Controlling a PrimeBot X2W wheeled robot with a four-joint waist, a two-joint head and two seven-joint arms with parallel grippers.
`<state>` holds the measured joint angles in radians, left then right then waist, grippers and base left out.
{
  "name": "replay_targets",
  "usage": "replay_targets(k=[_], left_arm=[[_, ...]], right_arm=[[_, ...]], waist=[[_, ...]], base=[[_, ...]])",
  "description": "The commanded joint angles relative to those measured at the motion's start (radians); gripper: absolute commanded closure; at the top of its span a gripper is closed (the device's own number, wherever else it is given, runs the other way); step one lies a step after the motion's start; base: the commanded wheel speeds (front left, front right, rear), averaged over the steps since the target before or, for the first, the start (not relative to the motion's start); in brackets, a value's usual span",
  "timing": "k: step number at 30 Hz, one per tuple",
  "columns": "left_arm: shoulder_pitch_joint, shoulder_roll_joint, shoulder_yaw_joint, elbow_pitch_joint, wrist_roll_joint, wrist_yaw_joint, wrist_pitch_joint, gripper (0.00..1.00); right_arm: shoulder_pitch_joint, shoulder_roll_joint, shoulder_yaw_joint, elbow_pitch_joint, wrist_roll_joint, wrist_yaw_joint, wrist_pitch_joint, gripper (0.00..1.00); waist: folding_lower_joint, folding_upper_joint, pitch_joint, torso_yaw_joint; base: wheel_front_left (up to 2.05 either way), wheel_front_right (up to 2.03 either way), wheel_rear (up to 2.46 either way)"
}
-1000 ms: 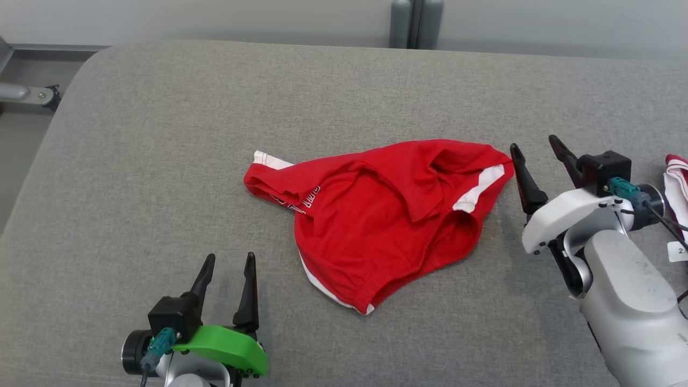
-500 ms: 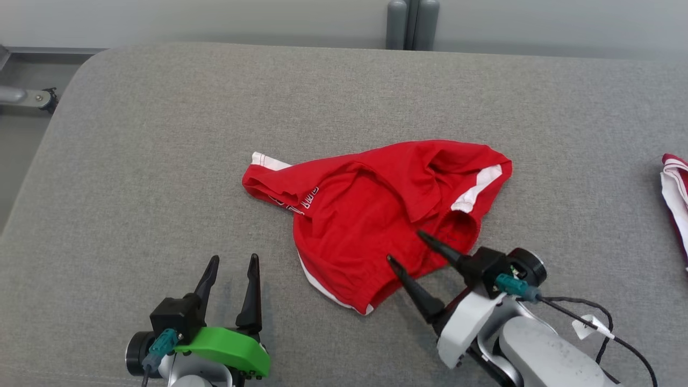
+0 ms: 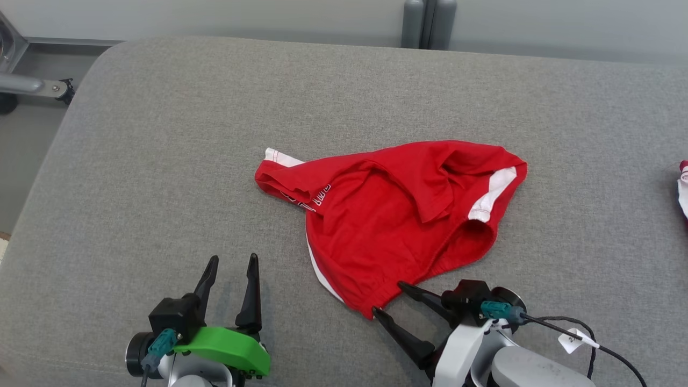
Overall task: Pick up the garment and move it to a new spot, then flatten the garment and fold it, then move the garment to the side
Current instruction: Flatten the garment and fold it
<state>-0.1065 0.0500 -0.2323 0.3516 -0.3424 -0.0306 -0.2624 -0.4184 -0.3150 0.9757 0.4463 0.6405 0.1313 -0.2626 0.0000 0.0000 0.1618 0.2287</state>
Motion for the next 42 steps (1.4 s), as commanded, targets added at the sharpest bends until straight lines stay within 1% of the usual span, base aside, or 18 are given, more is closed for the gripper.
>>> replay_targets(k=[1, 5, 8, 9, 10, 14, 15, 17, 21, 27, 29, 34, 35, 36, 37, 38, 40, 42], left_arm=[[0.005, 0.002, -0.001, -0.004, -0.005, 0.006, -0.003, 0.00], [0.004, 0.002, 0.004, -0.003, 0.004, 0.009, -0.003, 0.00], [-0.003, 0.002, 0.005, -0.001, 0.007, 0.008, -0.003, 0.00], [-0.007, 0.002, 0.003, 0.000, 0.007, 0.009, -0.003, 0.00], [-0.007, 0.002, 0.003, 0.000, 0.007, 0.009, -0.003, 0.00], [-0.001, 0.002, 0.006, 0.002, -0.006, 0.012, -0.003, 0.00], [0.002, 0.002, 0.007, 0.003, -0.009, 0.011, -0.003, 0.00], [0.005, 0.002, 0.008, 0.003, -0.009, 0.010, -0.003, 0.00], [0.005, 0.002, 0.008, 0.000, -0.014, 0.008, -0.003, 0.00], [0.012, 0.002, 0.015, -0.002, -0.010, 0.002, -0.003, 0.00], [0.012, 0.002, 0.013, -0.001, -0.011, 0.001, -0.003, 0.00], [-0.001, 0.002, 0.000, 0.000, -0.015, -0.002, -0.003, 0.00], [-0.002, 0.002, -0.002, 0.000, -0.015, -0.001, -0.003, 0.00], [-0.003, 0.002, -0.005, 0.000, -0.016, -0.001, -0.003, 0.00], [-0.002, 0.002, -0.006, 0.000, -0.016, 0.000, -0.003, 0.00], [-0.001, 0.002, -0.007, 0.001, -0.017, 0.000, -0.003, 0.00], [0.003, 0.002, -0.009, 0.004, -0.018, -0.001, -0.003, 0.00], [0.003, 0.002, -0.012, 0.008, -0.022, -0.002, -0.003, 0.00]], right_arm=[[-0.011, -0.004, 0.001, 0.000, 0.015, -0.001, -0.003, 0.00], [-0.036, 0.004, 0.014, 0.011, 0.064, -0.001, -0.003, 0.00], [-0.071, 0.005, 0.034, 0.037, 0.033, -0.001, -0.002, 0.00], [-0.095, 0.007, 0.051, 0.064, -0.003, -0.001, -0.003, 0.00], [-0.095, 0.007, 0.051, 0.064, -0.003, -0.001, -0.003, 0.00], [-0.122, 0.024, 0.076, 0.151, -0.076, -0.001, -0.002, 0.00], [-0.130, 0.030, 0.086, 0.174, -0.090, -0.001, -0.002, 0.10], [-0.143, 0.045, 0.082, 0.193, -0.094, -0.001, -0.002, 1.00], [-0.150, 0.050, 0.031, 0.182, -0.110, -0.001, -0.003, 1.00], [-0.139, 0.009, -0.069, 0.136, -0.135, -0.001, -0.002, 1.00], [-0.131, -0.002, -0.068, 0.116, -0.136, -0.001, -0.002, 1.00], [-0.108, -0.034, -0.003, 0.039, -0.109, -0.001, -0.002, 1.00], [-0.101, -0.038, 0.009, 0.024, -0.099, -0.001, -0.003, 0.95], [-0.092, -0.037, 0.029, 0.007, -0.085, -0.001, -0.002, 0.80], [-0.088, -0.039, 0.047, -0.003, -0.076, -0.001, -0.003, 0.37], [-0.093, -0.045, 0.063, -0.006, -0.071, -0.001, -0.002, 0.00], [-0.107, -0.047, 0.090, -0.004, -0.065, -0.001, -0.002, 0.00], [-0.125, -0.042, 0.109, 0.026, -0.067, -0.001, -0.002, 0.00]], waist=[[0.0000, 0.0000, 0.001, 0.002], [0.0000, 0.0000, 0.005, 0.005], [0.0000, 0.0000, 0.009, 0.009], [0.0000, 0.0000, 0.009, 0.013], [0.0000, 0.0000, 0.009, 0.013], [0.0000, 0.0000, 0.006, 0.019], [0.0000, 0.0000, 0.006, 0.020], [0.0000, 0.0000, 0.008, 0.021], [0.0000, 0.0000, 0.010, 0.021], [0.0000, 0.0000, 0.006, 0.004], [0.0000, 0.0000, 0.004, -0.002], [0.0000, 0.0000, 0.004, -0.009], [0.0000, 0.0000, 0.003, -0.010], [0.0000, 0.0000, 0.002, -0.010], [0.0000, 0.0000, 0.002, -0.011], [0.0000, 0.0000, 0.002, -0.012], [0.0000, 0.0000, 0.002, -0.011], [0.0000, 0.0000, 0.002, -0.006]], base=[[0.00, 0.00, 0.00], [0.00, 0.00, 0.00], [0.00, 0.00, 0.00], [0.00, 0.00, 0.00], [0.00, 0.00, 0.00], [0.00, 0.00, 0.00], [0.00, 0.00, 0.00], [0.00, 0.00, 0.00], [0.00, 0.00, 0.00], [0.00, 0.00, 0.00], [0.00, 0.00, 0.00], [0.00, 0.00, 0.00], [0.00, 0.00, 0.00], [0.00, 0.00, 0.00], [0.00, 0.00, 0.00], [0.00, 0.00, 0.00], [0.00, 0.00, 0.00], [0.00, 0.00, 0.00]])
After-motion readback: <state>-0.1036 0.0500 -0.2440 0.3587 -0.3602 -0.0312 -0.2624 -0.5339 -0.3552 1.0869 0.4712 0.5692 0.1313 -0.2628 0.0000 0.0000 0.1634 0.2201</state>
